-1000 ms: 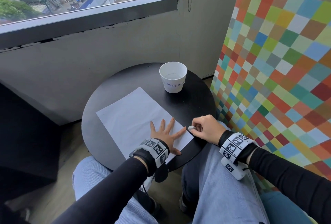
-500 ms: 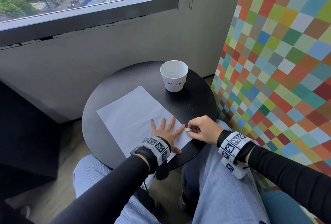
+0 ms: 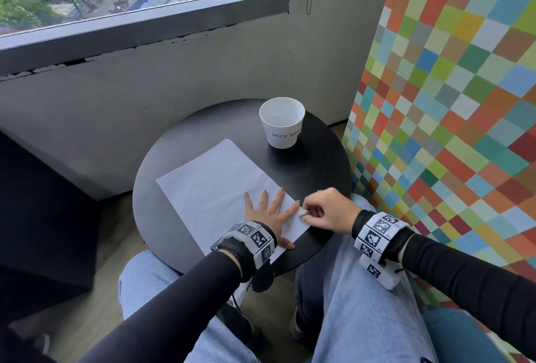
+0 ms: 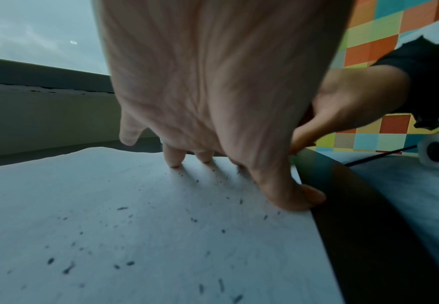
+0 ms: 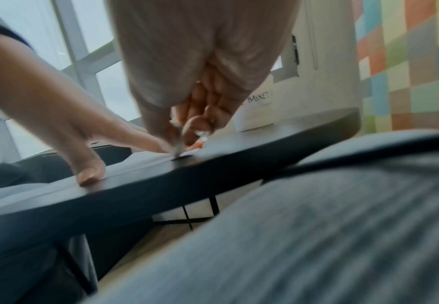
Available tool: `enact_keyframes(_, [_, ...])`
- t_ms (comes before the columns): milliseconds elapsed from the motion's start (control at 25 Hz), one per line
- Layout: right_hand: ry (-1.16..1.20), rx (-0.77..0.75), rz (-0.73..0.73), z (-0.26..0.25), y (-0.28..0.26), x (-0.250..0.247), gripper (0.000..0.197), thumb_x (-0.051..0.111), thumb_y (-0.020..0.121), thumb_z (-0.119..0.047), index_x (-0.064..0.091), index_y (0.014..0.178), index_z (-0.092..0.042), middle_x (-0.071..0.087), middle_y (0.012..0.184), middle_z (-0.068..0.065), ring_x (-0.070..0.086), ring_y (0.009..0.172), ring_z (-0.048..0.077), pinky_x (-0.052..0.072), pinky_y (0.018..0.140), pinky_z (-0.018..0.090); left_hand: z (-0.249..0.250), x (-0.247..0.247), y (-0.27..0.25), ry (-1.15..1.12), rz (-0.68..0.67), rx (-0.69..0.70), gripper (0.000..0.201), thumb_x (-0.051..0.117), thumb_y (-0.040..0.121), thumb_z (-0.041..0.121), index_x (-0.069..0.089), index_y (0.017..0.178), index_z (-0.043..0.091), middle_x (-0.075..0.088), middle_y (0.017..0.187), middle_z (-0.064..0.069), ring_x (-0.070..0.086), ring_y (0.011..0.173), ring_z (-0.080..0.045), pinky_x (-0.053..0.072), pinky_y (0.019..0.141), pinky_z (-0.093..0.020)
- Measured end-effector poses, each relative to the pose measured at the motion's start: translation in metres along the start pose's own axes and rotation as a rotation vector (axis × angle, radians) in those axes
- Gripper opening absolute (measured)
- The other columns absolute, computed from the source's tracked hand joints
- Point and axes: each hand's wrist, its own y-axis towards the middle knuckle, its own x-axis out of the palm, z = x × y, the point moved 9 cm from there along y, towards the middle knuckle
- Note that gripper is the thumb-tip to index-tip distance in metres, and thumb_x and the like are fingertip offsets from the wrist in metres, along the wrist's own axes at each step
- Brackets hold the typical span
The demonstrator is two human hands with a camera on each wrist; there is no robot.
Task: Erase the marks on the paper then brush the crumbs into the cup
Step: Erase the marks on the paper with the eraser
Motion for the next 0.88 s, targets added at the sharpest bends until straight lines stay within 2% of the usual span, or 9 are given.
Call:
enact_keyframes(80, [-0.008,0.011,0.026,0.003,0.002,-0.005,0.017,0.071,0.079,-0.022,0.061,0.069,-0.013,0.051,0.057,-0.010,0.046,0.054,0.007,0.036,0.059,0.018,0.000,0.001,0.000,-0.004,-0.005,0.001,0.100,0.046,0.087,0.073,-0.025,0.150,0.042,-0.032,0.159,-0.001,-0.018,0.149,-0.035,-0.005,0.111,-0.072])
enact_keyframes(200, [0.045,-0.082,-0.128,-0.012,-0.006,0.014,0.017,0.072,0.079,-0.024,0.062,0.069,-0.014,0.049,0.058,-0.014,0.046,0.053,0.001,0.036,0.057,0.011,0.000,0.002,0.001,-0.006,0.004,-0.001,0.099,0.046,0.087,0.073,-0.024,0.150,0.043,-0.032,0.160,-0.001,-0.018,0.149,-0.035,-0.005,0.111,-0.072])
enact_keyframes(240, [0.040,-0.069,-0.121,-0.010,-0.005,0.013,0.017,0.073,0.079,-0.024,0.063,0.070,-0.014,0.049,0.058,-0.014,0.047,0.053,0.002,0.036,0.057,0.011,-0.001,0.002,0.001,-0.004,0.005,-0.001,0.099,0.046,0.087,0.073,-0.024,0.150,0.043,-0.032,0.160,-0.001,-0.018,0.149,-0.035,-0.005,0.111,-0.072])
enact_keyframes(360, [-0.023,0.018,0.034,0.003,0.003,-0.006,0.017,0.071,0.080,-0.023,0.063,0.070,-0.013,0.050,0.059,-0.012,0.046,0.055,0.006,0.036,0.059,0.018,0.000,0.001,0.001,-0.007,-0.001,0.002,0.100,0.047,0.087,0.073,-0.025,0.150,0.042,-0.032,0.160,-0.001,-0.018,0.149,-0.035,-0.005,0.112,-0.072])
enact_keyframes(400, [-0.023,0.005,0.028,0.001,0.003,-0.004,0.016,0.071,0.080,-0.023,0.063,0.070,-0.013,0.050,0.059,-0.012,0.045,0.055,0.006,0.036,0.059,0.018,0.000,0.001,0.001,-0.010,-0.003,0.003,0.100,0.047,0.087,0.073,-0.025,0.150,0.042,-0.032,0.160,-0.001,-0.018,0.149,-0.035,-0.004,0.112,-0.071])
enact_keyframes(520, [0.022,-0.086,-0.111,-0.014,-0.002,0.018,0.015,0.072,0.079,-0.025,0.064,0.072,-0.015,0.049,0.061,-0.014,0.047,0.055,0.006,0.037,0.058,0.014,-0.001,0.000,0.001,-0.016,0.006,0.003,0.103,0.048,0.086,0.073,-0.024,0.151,0.038,-0.031,0.160,0.000,-0.017,0.150,-0.035,-0.003,0.112,-0.071])
enact_keyframes(680, [-0.013,0.035,0.023,0.004,0.005,-0.003,0.017,0.072,0.080,-0.022,0.062,0.071,-0.011,0.050,0.060,-0.010,0.045,0.056,0.006,0.035,0.061,0.019,-0.002,0.000,0.000,-0.036,0.014,0.002,0.107,0.049,0.086,0.073,-0.024,0.152,0.032,-0.030,0.160,0.002,-0.017,0.150,-0.034,-0.004,0.112,-0.070])
enact_keyframes(800, [0.032,-0.066,-0.092,-0.014,-0.001,0.016,0.018,0.072,0.079,-0.025,0.062,0.069,-0.014,0.048,0.059,-0.013,0.047,0.054,0.007,0.036,0.057,0.015,-0.003,0.001,0.001,-0.042,0.014,-0.001,0.108,0.049,0.086,0.073,-0.023,0.153,0.030,-0.029,0.161,0.002,-0.017,0.150,-0.034,-0.003,0.113,-0.070])
enact_keyframes(880, [0.034,-0.026,-0.076,-0.007,0.002,0.013,0.019,0.072,0.079,-0.027,0.063,0.069,-0.014,0.051,0.058,-0.011,0.049,0.054,0.008,0.037,0.057,0.015,-0.003,-0.001,0.001,-0.037,0.020,-0.001,0.108,0.049,0.085,0.073,-0.023,0.153,0.030,-0.029,0.161,0.002,-0.016,0.150,-0.034,-0.003,0.113,-0.070])
